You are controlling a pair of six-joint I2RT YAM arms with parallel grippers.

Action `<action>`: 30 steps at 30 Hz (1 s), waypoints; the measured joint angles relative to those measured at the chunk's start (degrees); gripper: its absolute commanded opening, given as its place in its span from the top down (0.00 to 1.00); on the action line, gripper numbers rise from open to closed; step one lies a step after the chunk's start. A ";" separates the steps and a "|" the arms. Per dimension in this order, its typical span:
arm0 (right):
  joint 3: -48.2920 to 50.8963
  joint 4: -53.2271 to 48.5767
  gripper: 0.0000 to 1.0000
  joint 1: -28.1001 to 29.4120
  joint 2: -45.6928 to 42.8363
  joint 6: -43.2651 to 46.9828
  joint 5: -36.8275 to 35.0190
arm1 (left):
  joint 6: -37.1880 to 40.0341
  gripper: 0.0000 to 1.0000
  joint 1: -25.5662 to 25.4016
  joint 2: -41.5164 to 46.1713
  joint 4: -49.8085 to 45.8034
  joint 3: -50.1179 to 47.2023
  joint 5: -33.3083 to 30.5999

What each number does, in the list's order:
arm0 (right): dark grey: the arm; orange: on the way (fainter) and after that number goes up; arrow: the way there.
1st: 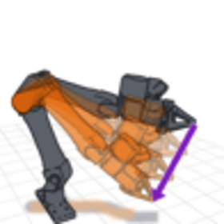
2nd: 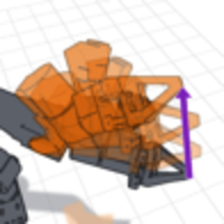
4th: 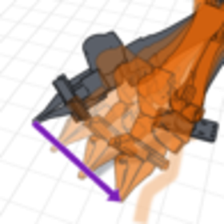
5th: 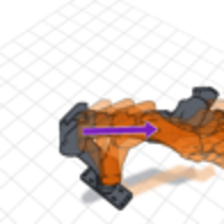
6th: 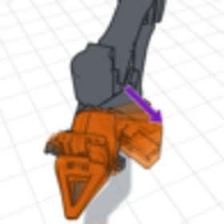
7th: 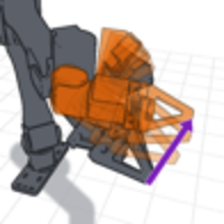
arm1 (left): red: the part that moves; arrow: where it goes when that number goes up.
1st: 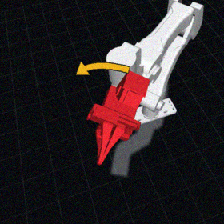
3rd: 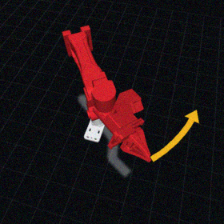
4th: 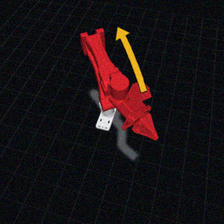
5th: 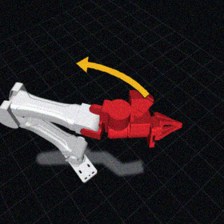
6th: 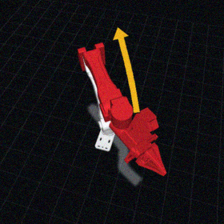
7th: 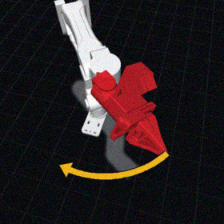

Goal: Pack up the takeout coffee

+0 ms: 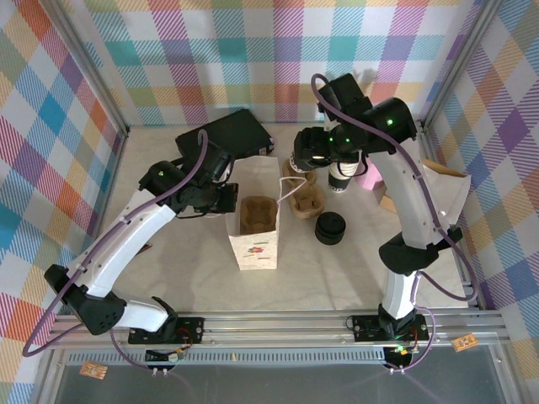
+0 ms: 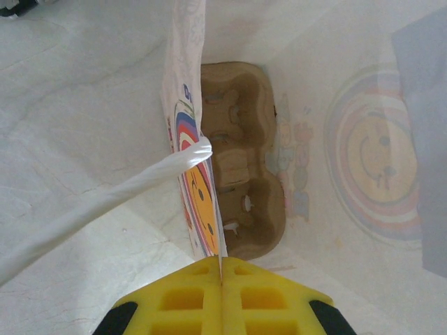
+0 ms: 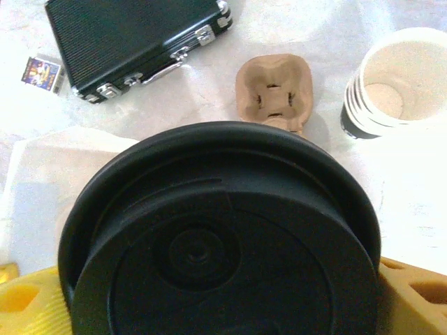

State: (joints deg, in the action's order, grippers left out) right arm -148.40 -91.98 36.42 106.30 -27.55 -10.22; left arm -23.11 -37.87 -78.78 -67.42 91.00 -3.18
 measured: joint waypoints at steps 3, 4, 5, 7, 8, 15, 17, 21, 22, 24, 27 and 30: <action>-0.85 0.04 0.34 0.50 0.00 -0.35 0.46 | 0.22 1.00 -0.26 -0.59 -0.22 0.79 -0.85; -1.25 0.09 0.35 0.61 0.00 -0.39 0.42 | 0.35 1.00 -0.35 -0.63 -0.31 0.92 -1.16; -1.68 0.13 0.35 0.70 -0.02 -0.44 0.39 | 0.46 1.00 -0.50 -0.66 -0.59 1.09 -1.66; -2.32 0.46 0.35 0.74 -0.20 -0.55 0.20 | 0.68 1.00 -0.61 -0.66 -1.60 1.49 -2.99; -2.36 0.70 0.35 0.74 -0.42 -0.55 0.11 | 0.87 1.00 -0.63 -0.66 -1.99 1.77 -3.89; -2.36 4.79 0.35 0.79 -3.10 -0.09 2.49 | 3.54 1.00 -0.94 -0.68 -5.70 6.45 -9.66; -2.36 6.56 0.35 1.07 -3.80 0.02 4.17 | 4.39 1.00 -1.40 -1.09 -6.75 8.22 -10.62; -2.34 9.01 0.35 1.90 -3.89 0.11 7.58 | 4.72 1.00 -2.25 -2.32 -7.58 8.92 -11.04; -2.34 9.51 0.35 2.14 -3.74 0.09 8.44 | 4.70 1.00 -2.38 -2.73 -7.54 8.92 -11.04; -2.29 10.34 0.35 2.89 -3.19 0.07 10.01 | 4.52 1.00 -2.51 -3.56 -7.39 8.96 -10.82; -2.29 11.06 0.35 4.52 -1.86 0.07 11.39 | 3.74 1.00 -2.56 -4.24 -6.97 9.05 -9.84; -2.01 11.13 0.35 6.19 -0.15 -0.13 11.96 | 2.40 1.00 -2.56 -4.48 -6.56 9.44 -8.61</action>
State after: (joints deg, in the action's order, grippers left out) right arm -150.41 -80.86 42.61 106.15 -27.68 1.74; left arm -20.71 -40.42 -83.26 -73.97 100.44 -11.79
